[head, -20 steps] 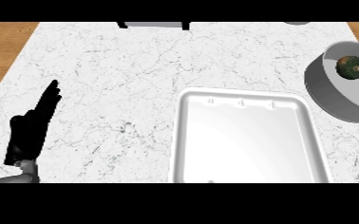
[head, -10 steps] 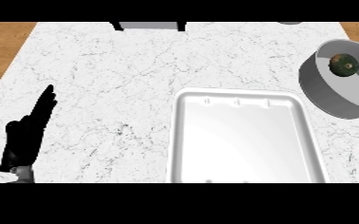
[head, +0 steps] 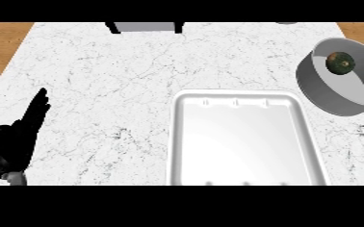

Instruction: Pick the squash from the tray and place it in the pot

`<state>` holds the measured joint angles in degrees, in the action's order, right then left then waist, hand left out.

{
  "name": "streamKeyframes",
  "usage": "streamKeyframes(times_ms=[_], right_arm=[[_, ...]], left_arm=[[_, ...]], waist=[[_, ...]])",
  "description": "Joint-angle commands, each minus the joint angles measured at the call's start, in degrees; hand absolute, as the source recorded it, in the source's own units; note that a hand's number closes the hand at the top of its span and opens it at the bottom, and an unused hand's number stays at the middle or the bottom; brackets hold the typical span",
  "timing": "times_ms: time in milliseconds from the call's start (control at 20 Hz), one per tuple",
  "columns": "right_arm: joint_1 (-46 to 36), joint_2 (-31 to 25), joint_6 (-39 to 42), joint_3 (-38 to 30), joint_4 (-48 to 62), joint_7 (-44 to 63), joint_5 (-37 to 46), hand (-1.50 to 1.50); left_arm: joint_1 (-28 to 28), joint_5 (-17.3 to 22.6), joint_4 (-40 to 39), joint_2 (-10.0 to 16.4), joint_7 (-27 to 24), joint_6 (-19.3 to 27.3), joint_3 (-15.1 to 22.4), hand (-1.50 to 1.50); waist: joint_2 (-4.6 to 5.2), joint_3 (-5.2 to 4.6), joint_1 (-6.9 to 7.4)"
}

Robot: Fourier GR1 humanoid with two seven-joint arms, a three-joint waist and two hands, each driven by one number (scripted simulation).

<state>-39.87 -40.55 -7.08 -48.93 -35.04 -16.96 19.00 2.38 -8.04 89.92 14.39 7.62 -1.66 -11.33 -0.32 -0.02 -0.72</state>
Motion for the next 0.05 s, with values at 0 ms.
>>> streamKeyframes(times_ms=[0], right_arm=[[8.33, 2.29, 3.90, -2.12, -9.73, 0.84, -5.61, -1.50]], left_arm=[[0.21, 2.02, -1.11, 2.13, -0.80, -2.21, -2.65, 0.00]], waist=[[-0.18, -0.07, -0.56]])
